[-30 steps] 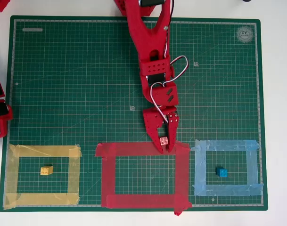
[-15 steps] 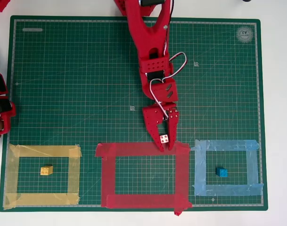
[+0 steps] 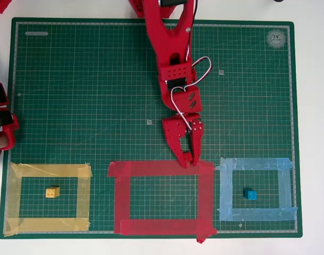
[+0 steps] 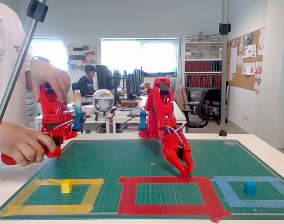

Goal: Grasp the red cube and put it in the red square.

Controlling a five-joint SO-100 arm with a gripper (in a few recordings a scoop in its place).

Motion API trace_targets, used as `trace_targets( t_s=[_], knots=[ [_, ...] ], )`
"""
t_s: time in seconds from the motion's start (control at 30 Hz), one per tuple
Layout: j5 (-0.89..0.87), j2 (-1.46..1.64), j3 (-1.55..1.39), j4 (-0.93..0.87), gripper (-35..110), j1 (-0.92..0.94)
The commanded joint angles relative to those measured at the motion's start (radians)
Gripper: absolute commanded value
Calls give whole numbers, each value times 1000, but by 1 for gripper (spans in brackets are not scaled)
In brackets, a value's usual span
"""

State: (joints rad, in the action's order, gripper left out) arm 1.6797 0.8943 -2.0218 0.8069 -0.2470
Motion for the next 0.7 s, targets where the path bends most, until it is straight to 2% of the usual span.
trace_targets(
  t_s=[0.0, 0.37, 0.67],
  knots=[
    [15, 72, -8, 38, 10, -11],
    [6, 167, -31, 38, 13, -18],
    [-55, 425, -160, -37, 15, -2]
  ],
)
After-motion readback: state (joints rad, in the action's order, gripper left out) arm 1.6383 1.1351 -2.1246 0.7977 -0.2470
